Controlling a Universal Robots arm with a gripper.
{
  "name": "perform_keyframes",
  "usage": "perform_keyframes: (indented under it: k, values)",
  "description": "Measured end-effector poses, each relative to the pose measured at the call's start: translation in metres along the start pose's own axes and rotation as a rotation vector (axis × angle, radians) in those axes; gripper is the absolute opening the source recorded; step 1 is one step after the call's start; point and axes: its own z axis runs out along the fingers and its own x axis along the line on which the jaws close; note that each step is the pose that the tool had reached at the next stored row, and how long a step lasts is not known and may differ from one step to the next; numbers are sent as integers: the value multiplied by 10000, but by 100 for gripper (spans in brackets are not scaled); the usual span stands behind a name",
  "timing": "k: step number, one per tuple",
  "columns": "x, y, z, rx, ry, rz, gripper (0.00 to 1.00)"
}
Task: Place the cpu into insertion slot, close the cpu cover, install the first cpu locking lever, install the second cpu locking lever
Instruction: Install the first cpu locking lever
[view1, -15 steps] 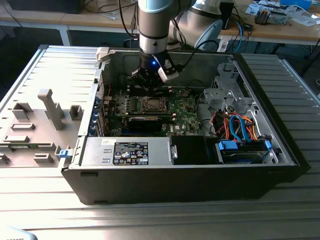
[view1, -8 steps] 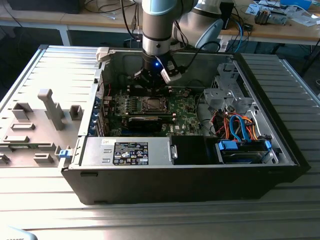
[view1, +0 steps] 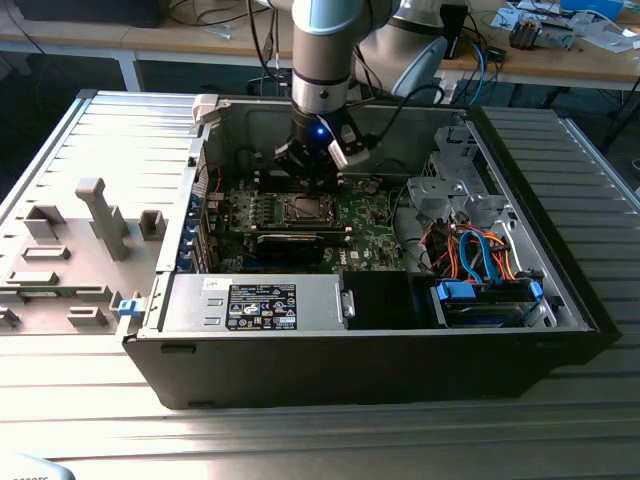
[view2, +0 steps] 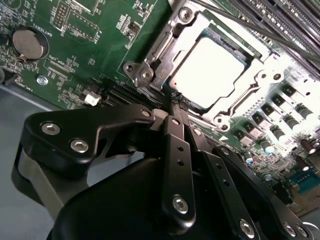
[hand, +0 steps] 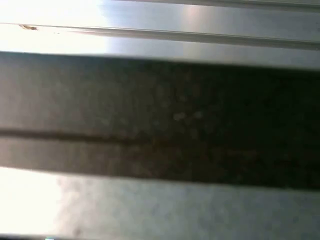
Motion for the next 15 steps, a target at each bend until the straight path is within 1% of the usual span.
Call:
perform_keyframes:
  k: [2, 4, 7, 11, 12, 13, 15]
  values:
    - [-17, -4, -1, 2, 3, 0, 11]
    - [-94, -10, 1, 3, 8, 2, 11]
    - [-146, -14, 5, 1, 8, 0, 11]
    - [-153, -13, -2, -2, 1, 1, 11]
    - [-155, -11, -12, -12, -11, 0, 11]
    - [-154, -11, -39, -5, -7, 0, 11]
    - [-152, -11, -63, -1, -5, 1, 11]
